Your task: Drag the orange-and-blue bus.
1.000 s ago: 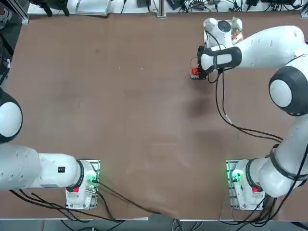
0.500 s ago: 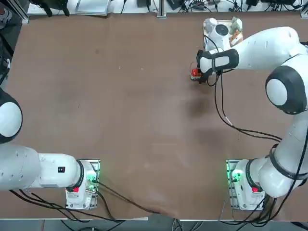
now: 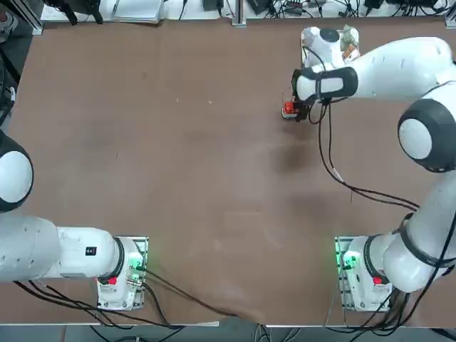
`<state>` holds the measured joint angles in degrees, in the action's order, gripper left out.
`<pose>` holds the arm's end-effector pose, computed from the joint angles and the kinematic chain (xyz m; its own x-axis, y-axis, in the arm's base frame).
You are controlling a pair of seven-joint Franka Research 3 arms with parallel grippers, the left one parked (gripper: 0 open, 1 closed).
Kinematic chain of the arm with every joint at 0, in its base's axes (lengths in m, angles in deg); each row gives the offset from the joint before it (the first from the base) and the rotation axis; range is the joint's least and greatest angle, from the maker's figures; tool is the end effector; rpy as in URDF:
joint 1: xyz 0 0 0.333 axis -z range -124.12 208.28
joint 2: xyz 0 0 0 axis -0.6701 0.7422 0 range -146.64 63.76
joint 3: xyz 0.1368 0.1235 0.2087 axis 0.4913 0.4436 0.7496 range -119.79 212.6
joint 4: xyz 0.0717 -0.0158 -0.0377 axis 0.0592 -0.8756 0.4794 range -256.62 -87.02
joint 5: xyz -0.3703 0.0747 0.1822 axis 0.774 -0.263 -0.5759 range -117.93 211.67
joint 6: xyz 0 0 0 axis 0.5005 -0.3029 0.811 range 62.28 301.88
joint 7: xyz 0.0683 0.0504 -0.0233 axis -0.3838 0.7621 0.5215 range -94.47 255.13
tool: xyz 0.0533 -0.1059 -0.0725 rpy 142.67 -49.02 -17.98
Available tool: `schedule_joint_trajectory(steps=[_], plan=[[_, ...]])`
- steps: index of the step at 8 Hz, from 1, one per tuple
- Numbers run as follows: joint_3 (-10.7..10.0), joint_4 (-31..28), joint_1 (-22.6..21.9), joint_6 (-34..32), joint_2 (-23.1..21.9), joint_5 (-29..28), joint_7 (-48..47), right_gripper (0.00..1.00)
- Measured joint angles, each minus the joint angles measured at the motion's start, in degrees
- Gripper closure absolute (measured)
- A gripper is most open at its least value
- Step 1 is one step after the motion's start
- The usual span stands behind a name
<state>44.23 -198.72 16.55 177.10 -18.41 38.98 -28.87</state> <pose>0.5414 0.2359 0.1460 -0.0326 -0.9978 -0.0579 -0.9984 0.0298 0.0491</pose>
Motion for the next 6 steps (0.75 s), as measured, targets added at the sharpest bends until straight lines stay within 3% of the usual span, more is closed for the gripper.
schedule_joint_trajectory(steps=[2,4,6], plan=[[-0.3,3.6,0.0,-9.8,-3.9,0.3,0.0,0.00],[-2.3,10.3,0.1,-20.6,-4.9,1.5,1.1,0.00],[-3.9,19.2,1.6,-34.8,-4.9,2.5,11.6,0.00]])
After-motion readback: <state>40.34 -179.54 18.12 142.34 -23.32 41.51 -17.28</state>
